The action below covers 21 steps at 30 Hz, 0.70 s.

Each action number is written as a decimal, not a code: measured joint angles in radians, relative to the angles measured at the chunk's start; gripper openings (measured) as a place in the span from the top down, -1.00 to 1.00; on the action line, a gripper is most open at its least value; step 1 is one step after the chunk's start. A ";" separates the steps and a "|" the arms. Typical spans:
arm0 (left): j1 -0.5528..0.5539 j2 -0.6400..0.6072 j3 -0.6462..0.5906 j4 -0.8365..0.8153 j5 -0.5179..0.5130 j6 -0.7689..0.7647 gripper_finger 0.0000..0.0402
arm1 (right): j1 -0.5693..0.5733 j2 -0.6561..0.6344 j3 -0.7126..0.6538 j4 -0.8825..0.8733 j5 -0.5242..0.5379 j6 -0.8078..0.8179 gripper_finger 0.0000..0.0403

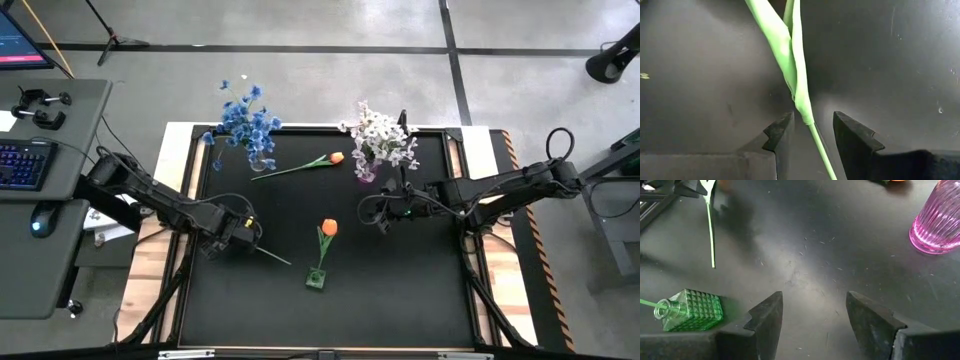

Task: Sort flowers into vase by color
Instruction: Put the bottom orange flower into the green vase

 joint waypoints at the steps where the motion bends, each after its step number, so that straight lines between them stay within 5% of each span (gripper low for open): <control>1: 0.000 0.000 -0.004 0.006 0.000 0.000 0.37 | 0.000 0.000 0.000 0.000 0.000 -0.003 -0.02; 10: 0.010 -0.001 -0.116 0.176 0.042 -0.018 0.37 | 0.000 0.000 0.000 -0.001 0.000 -0.007 -0.02; 21: 0.049 -0.002 -0.143 0.186 0.049 0.071 0.37 | 0.000 0.000 0.000 -0.001 0.000 -0.007 -0.02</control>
